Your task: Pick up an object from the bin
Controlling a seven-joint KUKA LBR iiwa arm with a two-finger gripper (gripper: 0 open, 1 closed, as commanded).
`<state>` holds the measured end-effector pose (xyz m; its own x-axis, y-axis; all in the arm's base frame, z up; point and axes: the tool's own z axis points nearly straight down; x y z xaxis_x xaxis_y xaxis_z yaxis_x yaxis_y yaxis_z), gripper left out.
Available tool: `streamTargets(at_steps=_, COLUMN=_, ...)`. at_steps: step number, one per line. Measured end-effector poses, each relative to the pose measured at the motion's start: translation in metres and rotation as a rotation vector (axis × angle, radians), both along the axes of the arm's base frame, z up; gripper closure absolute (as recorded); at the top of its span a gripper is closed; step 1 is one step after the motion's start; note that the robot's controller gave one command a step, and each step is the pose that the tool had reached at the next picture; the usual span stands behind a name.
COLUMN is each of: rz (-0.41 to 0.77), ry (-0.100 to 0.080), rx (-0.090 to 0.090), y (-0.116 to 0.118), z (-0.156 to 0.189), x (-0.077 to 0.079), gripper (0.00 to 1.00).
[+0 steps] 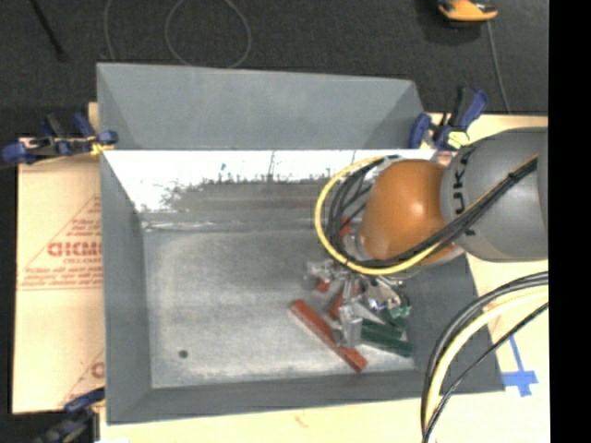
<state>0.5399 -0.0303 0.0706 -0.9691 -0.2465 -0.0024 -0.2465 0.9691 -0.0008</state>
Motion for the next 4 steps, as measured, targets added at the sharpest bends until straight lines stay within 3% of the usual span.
streamTargets(at_steps=1, rz=0.424, ry=-0.001, rx=-0.001, y=-0.033, z=0.0, x=-0.011, gripper=0.0)
streamTargets(at_steps=2, rz=0.403, ry=-0.003, rx=0.0, y=-0.031, z=0.0, x=0.045, gripper=0.0)
streamTargets(at_steps=3, rz=0.401, ry=-0.002, rx=0.001, y=-0.031, z=0.001, x=0.044, gripper=1.0)
streamTargets(at_steps=4, rz=0.886, ry=-0.002, rx=-0.004, y=-0.074, z=0.046, x=0.015, gripper=1.0)
